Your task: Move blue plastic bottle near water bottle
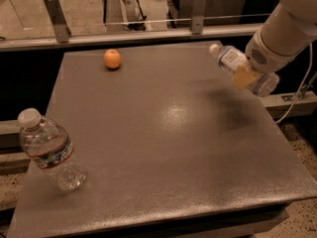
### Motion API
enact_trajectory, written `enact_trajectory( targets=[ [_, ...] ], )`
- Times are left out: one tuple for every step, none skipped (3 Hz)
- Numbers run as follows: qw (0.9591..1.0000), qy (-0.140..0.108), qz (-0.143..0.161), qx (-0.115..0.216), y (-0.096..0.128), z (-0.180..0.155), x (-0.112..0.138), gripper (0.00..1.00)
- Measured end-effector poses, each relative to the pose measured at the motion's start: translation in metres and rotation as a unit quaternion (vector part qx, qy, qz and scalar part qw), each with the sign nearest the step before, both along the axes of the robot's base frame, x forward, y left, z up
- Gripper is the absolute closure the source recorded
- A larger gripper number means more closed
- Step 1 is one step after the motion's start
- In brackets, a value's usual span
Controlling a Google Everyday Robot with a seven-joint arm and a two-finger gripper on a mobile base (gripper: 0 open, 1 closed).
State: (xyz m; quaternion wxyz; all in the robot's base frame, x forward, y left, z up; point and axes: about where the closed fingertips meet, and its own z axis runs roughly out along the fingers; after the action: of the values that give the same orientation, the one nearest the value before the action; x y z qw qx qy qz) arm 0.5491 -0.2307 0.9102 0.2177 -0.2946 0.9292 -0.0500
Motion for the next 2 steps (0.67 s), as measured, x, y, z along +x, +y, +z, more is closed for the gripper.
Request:
enact_trajectory(
  targets=[
    [0.9995, -0.014, 0.027, 0.006, 0.020, 0.007, 0.001, 1.00],
    [0.9950, -0.036, 0.088, 0.032, 0.061, 0.017, -0.019, 1.00]
  ],
)
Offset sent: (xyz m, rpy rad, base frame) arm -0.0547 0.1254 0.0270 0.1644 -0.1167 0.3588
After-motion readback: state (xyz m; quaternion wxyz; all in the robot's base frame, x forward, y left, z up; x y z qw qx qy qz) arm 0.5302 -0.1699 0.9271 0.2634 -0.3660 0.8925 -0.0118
